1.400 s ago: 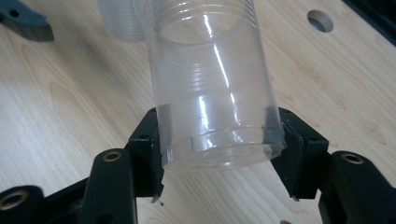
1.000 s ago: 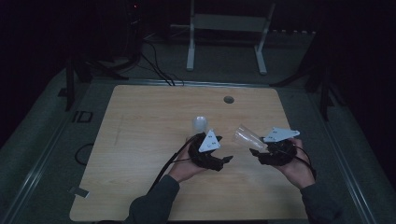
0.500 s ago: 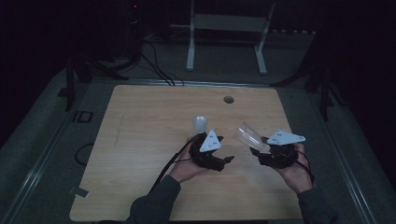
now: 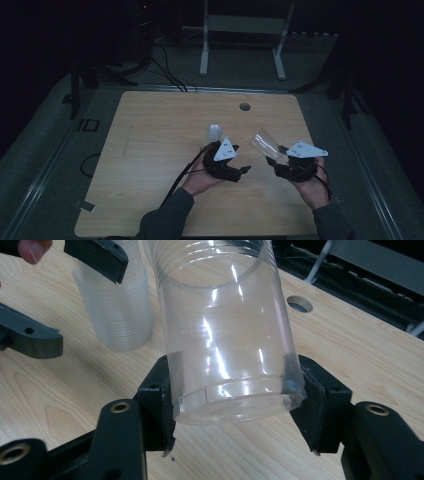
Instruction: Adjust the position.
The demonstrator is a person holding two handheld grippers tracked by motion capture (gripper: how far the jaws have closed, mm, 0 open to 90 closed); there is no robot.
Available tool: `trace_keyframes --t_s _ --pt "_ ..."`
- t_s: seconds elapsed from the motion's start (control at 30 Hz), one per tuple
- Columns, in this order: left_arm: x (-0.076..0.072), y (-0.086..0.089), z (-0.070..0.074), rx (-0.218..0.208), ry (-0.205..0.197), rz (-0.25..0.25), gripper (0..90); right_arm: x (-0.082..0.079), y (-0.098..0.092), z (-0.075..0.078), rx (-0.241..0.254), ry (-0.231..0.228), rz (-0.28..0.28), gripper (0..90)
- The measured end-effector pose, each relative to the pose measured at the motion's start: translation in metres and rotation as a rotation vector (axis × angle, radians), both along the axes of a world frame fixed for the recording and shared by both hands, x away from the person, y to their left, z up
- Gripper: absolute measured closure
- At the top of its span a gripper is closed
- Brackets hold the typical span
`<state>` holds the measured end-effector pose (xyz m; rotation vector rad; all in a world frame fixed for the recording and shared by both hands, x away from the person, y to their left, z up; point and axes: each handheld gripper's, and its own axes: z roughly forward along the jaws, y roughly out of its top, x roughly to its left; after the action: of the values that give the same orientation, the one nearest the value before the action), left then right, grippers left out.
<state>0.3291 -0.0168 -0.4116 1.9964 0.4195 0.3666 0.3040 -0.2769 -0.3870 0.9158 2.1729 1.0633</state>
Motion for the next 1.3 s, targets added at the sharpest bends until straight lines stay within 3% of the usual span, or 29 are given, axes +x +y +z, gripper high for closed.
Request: trace_keyframes --t_s 0.33,0.7,1.3 --pt "0.002 -0.001 0.001 -0.025 0.026 0.009 23.8 -0.003 0.002 -0.001 0.035 -0.044 -0.016 42.4" --pt "0.006 -0.001 0.002 -0.078 0.081 0.022 23.8 -0.007 0.005 -0.001 0.048 -0.097 -0.029 42.4" --pt "0.01 -0.004 0.005 -0.15 0.144 0.028 23.8 -0.011 0.006 -0.006 0.112 -0.143 -0.044 42.4"
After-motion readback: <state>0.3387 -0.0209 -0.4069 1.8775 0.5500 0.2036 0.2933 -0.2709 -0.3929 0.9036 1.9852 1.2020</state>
